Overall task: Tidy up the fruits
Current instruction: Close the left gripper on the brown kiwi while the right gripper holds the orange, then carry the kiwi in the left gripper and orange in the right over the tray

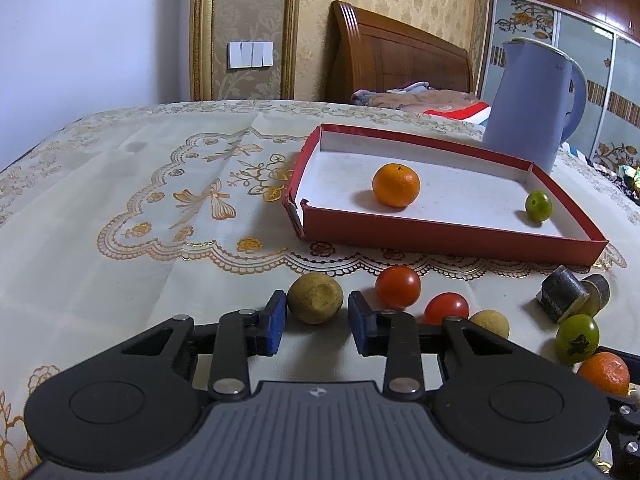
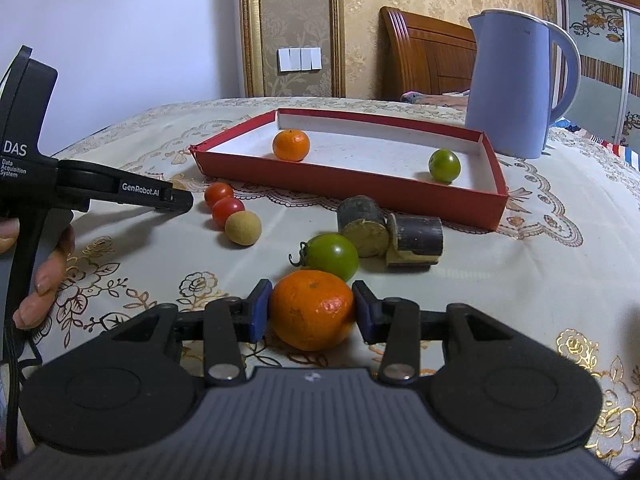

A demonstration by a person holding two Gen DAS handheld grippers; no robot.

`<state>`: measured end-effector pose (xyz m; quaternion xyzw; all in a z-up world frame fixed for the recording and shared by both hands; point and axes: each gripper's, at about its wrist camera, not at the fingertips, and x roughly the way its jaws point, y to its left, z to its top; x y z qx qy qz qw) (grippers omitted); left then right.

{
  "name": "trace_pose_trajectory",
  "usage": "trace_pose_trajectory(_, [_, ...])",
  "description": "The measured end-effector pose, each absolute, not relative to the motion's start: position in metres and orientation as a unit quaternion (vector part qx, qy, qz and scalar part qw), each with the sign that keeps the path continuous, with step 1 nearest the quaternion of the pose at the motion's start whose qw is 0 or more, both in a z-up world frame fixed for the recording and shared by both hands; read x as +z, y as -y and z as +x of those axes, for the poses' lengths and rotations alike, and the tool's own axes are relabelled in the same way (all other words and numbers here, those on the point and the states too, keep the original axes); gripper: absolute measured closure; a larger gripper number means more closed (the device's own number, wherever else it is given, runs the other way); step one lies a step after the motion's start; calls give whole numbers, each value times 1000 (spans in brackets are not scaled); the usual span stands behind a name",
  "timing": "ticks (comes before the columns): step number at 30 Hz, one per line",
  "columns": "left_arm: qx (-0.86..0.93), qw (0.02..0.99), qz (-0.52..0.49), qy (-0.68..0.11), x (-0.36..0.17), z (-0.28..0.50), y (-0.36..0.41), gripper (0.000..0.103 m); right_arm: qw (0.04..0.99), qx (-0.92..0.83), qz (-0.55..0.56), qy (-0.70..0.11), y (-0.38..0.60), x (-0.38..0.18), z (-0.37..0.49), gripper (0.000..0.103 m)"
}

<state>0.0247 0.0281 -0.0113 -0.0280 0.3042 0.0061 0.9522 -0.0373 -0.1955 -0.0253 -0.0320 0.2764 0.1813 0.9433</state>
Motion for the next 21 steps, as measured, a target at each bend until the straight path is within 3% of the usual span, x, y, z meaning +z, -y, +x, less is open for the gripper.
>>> trace_pose_trajectory(21, [27, 955, -3, -296, -8, 20, -24, 73, 949, 179, -10, -258, 204, -20, -42, 63])
